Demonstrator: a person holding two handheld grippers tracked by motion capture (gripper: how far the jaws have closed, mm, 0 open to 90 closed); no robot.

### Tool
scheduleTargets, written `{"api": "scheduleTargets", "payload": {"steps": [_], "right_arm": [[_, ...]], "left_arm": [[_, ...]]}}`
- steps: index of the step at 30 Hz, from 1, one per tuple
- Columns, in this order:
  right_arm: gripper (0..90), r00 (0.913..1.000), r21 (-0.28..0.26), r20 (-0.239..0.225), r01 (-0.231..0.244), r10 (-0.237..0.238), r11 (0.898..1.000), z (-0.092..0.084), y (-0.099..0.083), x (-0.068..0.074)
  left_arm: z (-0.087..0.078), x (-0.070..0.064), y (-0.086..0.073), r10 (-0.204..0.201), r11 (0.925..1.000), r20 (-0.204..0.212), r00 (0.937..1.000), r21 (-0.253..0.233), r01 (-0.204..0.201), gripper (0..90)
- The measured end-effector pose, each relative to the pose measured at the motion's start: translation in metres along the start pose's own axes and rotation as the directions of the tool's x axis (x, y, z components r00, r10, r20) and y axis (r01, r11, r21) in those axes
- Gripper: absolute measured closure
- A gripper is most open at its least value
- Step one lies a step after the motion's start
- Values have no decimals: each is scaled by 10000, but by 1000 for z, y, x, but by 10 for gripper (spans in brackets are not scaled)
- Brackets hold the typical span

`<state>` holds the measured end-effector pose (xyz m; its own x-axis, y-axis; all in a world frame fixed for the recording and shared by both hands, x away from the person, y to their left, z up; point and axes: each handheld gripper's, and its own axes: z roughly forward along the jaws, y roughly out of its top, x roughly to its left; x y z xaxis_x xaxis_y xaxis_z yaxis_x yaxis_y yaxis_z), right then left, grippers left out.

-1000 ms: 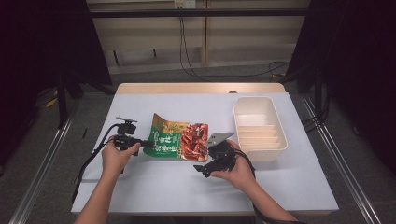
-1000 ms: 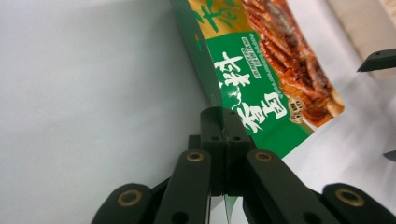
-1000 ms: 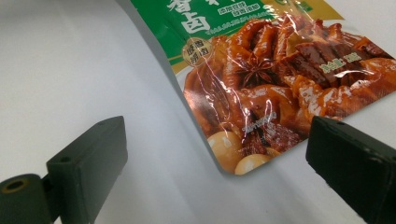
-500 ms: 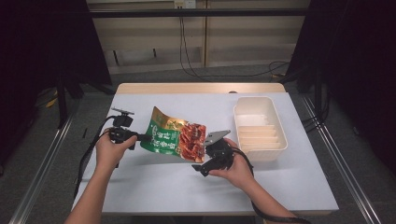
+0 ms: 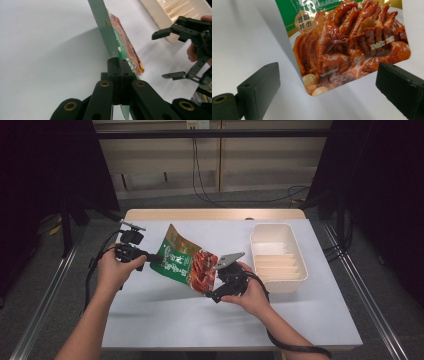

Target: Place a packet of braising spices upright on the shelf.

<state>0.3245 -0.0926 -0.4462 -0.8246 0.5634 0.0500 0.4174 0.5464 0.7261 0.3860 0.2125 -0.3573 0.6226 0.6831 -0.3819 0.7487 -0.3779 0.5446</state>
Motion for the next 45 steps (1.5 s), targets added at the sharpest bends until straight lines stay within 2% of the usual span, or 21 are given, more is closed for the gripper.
{"api": "scheduleTargets", "payload": {"steps": [2,6,7,9,11,18,20,24,26,28,30,32,33,38,41,42,43,45], "right_arm": [[54,10000,59,81,34,-35,10000,0,3,-1],[54,10000,4,-39,46,-46,10000,-1,9,-5],[53,10000,6,42,19,-19,10000,-2,11,-6],[53,9999,-17,-44,137,-137,9999,-3,14,-8],[54,9998,16,106,166,-166,9999,-4,18,-11],[53,9992,163,361,157,-162,9997,-5,27,-22],[53,9997,203,207,124,-128,9997,-4,29,-24],[53,9994,296,274,212,-220,9993,-4,32,-27],[53,9989,283,391,260,-271,9993,-6,35,-30],[53,9993,186,312,204,-210,9996,-8,37,-32],[53,9987,200,430,278,-287,9994,-11,39,-33],[53,9991,164,362,229,-235,9996,-13,40,-35],[53,9993,137,324,200,-204,9997,-14,42,-37],[54,9982,365,417,410,-425,9985,-17,47,-41],[53,9987,294,246,431,-439,9986,-20,51,-43],[53,9983,317,389,419,-432,9986,-21,52,-43],[53,9990,314,198,399,-405,9987,-21,52,-44],[53,9985,314,243,480,-488,9984,-22,53,-45]], "left_arm": [[-3,-4,5,181,9997,-36,9998,167,-180,900],[-6,-11,12,243,9996,-72,9997,161,-242,900],[-7,-13,15,415,9988,-94,9991,261,-413,900],[-8,-15,18,513,9983,-46,9987,288,-512,900],[-8,-18,20,533,9983,-26,9986,258,-532,900],[-9,-31,34,934,9940,66,9956,566,-936,900],[-10,-33,38,1066,9922,95,9943,635,-1070,900],[-11,-40,46,1337,9883,194,9908,711,-1348,900],[-12,-42,48,1358,9878,165,9906,746,-1367,900],[-13,-45,51,1390,9871,223,9900,777,-1403,900],[-15,-48,54,1507,9844,296,9881,874,-1527,900],[-16,-51,57,1769,9788,400,9834,977,-1800,900],[-17,-53,59,1759,9781,435,9834,1054,-1796,900],[-19,-63,66,2114,9678,655,9752,1258,-2182,900],[-20,-70,68,2328,9633,751,9696,1191,-2405,900],[-20,-71,69,2413,9602,795,9672,1251,-2498,900],[-19,-73,69,2389,9622,903,9668,1123,-2483,900],[-19,-75,69,2580,9549,993,9610,1249,-2692,900]]}}
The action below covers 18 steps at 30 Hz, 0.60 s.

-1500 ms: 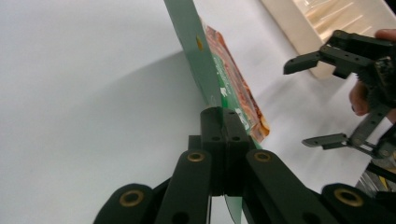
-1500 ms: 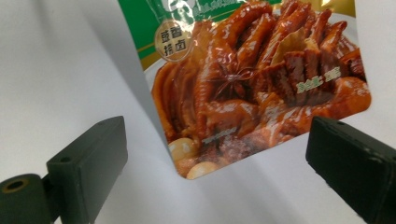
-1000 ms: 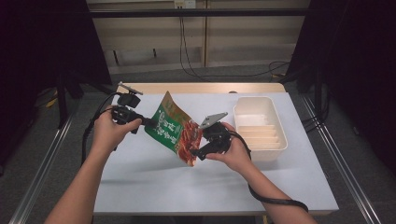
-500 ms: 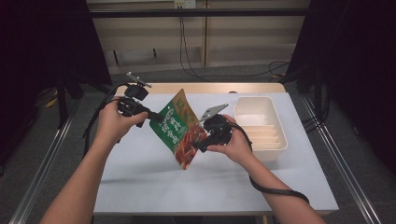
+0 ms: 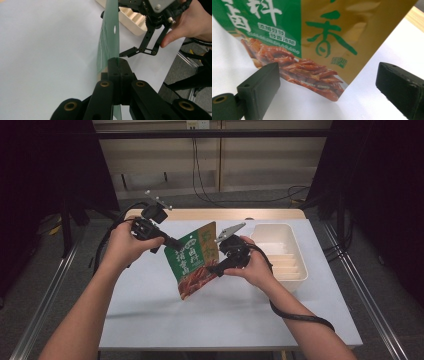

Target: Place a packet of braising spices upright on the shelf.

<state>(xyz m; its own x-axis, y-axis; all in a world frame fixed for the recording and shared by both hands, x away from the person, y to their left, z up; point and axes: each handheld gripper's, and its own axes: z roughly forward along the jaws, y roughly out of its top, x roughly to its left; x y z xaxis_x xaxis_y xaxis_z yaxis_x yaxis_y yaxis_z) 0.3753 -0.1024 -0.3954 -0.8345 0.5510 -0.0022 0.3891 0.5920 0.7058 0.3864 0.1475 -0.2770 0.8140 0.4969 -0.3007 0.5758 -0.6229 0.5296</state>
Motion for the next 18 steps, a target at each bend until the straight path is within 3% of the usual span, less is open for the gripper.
{"api": "scheduleTargets", "payload": {"steps": [4,7,15,18], "right_arm": [[59,9999,-173,-32,-131,130,9998,-4,1,-3],[60,10000,-10,-85,-48,48,10000,-5,3,-6],[71,9998,-39,-62,194,-195,9998,-9,13,-11],[88,9993,-166,-246,274,-278,9995,-11,18,-14]], "left_arm": [[0,-3,-2,144,9999,-12,9999,-8,-144,900],[1,-3,-3,90,9999,-16,10000,-131,-91,900],[1,-7,-4,176,9996,-8,9998,-218,-176,900],[1,-6,-3,215,9995,-44,9998,-232,-216,900]]}}
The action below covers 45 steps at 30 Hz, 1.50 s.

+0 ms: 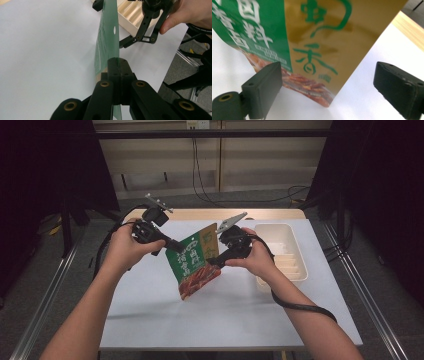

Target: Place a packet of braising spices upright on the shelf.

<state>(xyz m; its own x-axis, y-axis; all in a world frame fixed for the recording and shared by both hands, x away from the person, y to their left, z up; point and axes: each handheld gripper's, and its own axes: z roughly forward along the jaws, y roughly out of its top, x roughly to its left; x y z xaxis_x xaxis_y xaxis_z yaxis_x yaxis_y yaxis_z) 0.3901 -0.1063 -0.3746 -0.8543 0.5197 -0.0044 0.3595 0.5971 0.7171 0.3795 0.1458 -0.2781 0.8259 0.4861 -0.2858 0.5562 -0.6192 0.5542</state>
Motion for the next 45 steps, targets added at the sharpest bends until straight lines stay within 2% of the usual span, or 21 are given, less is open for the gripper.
{"api": "scheduleTargets", "payload": {"steps": [4,8,15,22,28,30,31,36,39,41,42,44,45], "right_arm": [[109,9995,-68,-320,71,-73,10000,-3,7,-4],[125,9988,146,-320,365,-360,9992,-5,14,-5],[164,9960,112,-525,727,-720,9973,-11,27,-6],[220,9910,-27,-947,948,-947,9955,-16,40,-10],[291,9854,-238,-1045,1324,-1342,9909,-23,51,-10],[300,9828,-235,-1192,1396,-1414,9899,-26,55,-11],[310,9845,-178,-1154,1306,-1318,9913,-27,57,-10],[358,9746,106,-1516,1685,-1649,9857,-27,60,-11],[381,9713,192,-1580,1829,-1777,9829,-26,61,-10],[395,9682,460,-1696,1943,-1840,9799,-24,62,-9],[409,9651,600,-1702,2119,-1992,9754,-23,62,-8],[442,9605,620,-1861,2216,-2068,9732,-22,62,-7],[475,9581,595,-1971,2234,-2079,9729,-21,62,-6]], "left_arm": [[0,-1,0,34,10000,81,10000,33,-34,900],[0,-1,0,78,10000,116,9999,50,-79,900],[0,-2,0,134,9999,83,9999,23,-134,900],[0,-1,0,210,9997,17,9998,76,-210,900],[1,-1,1,200,9997,102,9997,-116,-199,900],[1,-2,2,258,9996,112,9996,-86,-257,900],[0,-2,2,282,9996,96,9996,-52,-282,900],[1,-3,2,332,9994,8,9994,-103,-332,900],[1,-3,2,385,9992,18,9993,-103,-385,900],[0,-3,3,441,9990,-7,9990,-55,-441,900],[0,-3,2,426,9991,-36,9991,-69,-426,900],[0,-4,2,365,9991,-39,9993,-219,-366,900],[-1,-2,2,508,9986,-49,9987,-133,-509,900]]}}
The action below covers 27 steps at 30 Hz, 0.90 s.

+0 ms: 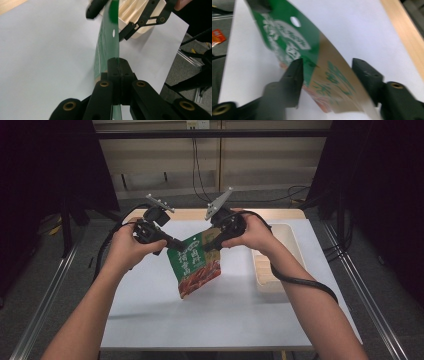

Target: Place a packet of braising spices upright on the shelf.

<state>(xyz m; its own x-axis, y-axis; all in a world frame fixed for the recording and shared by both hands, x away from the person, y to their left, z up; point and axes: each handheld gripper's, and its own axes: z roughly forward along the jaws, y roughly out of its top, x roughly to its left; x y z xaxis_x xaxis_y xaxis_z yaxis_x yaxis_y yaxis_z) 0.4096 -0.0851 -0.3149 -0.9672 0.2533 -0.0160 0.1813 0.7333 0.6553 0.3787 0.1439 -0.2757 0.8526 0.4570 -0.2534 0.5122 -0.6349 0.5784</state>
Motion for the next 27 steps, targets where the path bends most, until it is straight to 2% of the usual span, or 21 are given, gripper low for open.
{"api": "scheduleTargets", "payload": {"steps": [1,4,6,7,9,10,11,12,16,17,19,21,22,23,24,26,27], "right_arm": [[491,9997,-5,-212,121,-121,9999,1,0,1],[532,9979,347,-387,542,-529,9979,5,2,6],[542,9956,318,-474,820,-804,9961,7,4,9],[543,9956,346,-563,774,-753,9964,9,5,10],[549,9959,455,-538,750,-726,9961,10,7,12],[555,9959,506,-542,746,-718,9959,10,8,12],[557,9952,466,-619,790,-761,9958,10,9,12],[570,9954,449,-541,813,-789,9957,10,9,12],[665,9957,556,-496,805,-777,9952,11,8,11],[700,9960,680,-490,776,-743,9947,12,9,11],[743,9958,1133,-322,883,-852,9896,14,10,11],[799,9967,1719,-206,807,-783,9818,15,12,12],[821,9970,1809,-208,765,-739,9805,16,12,12],[839,9987,1967,-221,495,-461,9792,16,14,12],[849,9990,2052,-220,437,-400,9777,16,15,12],[881,9998,2332,-90,166,-149,9723,15,18,13],[899,9998,2397,-10,215,-219,9706,16,19,13]], "left_arm": [[0,-1,0,-103,9998,-39,9999,-157,102,900],[-1,0,0,8,9999,-47,10000,-142,-9,899],[-1,-1,1,-106,9996,-6,9999,-253,105,898],[-1,-1,1,-78,9996,7,10000,-276,78,898],[1,-3,0,-293,9983,30,9996,-504,294,899],[0,-2,0,-213,9988,49,9998,-440,215,899],[-2,0,0,80,9997,-14,10000,-227,-80,898],[-2,-1,0,23,9996,-20,10000,-282,-24,898],[1,-1,-3,-290,9971,162,9994,-705,300,880],[1,-1,-3,-249,9976,270,9993,-633,266,865],[1,-2,-4,-248,9967,166,9996,-774,261,822],[-1,0,-6,-104,9965,229,9997,-830,122,781],[-2,-1,-7,-324,9932,367,9988,-1105,363,754],[-4,-2,-8,-409,9907,367,9985,-1284,453,692],[-5,-1,-11,-345,9884,306,9989,-1472,387,658],[-7,1,-16,-473,9804,138,9988,-1910,491,556],[-7,2,-19,-491,9768,199,9986,-2078,522,488]]}}
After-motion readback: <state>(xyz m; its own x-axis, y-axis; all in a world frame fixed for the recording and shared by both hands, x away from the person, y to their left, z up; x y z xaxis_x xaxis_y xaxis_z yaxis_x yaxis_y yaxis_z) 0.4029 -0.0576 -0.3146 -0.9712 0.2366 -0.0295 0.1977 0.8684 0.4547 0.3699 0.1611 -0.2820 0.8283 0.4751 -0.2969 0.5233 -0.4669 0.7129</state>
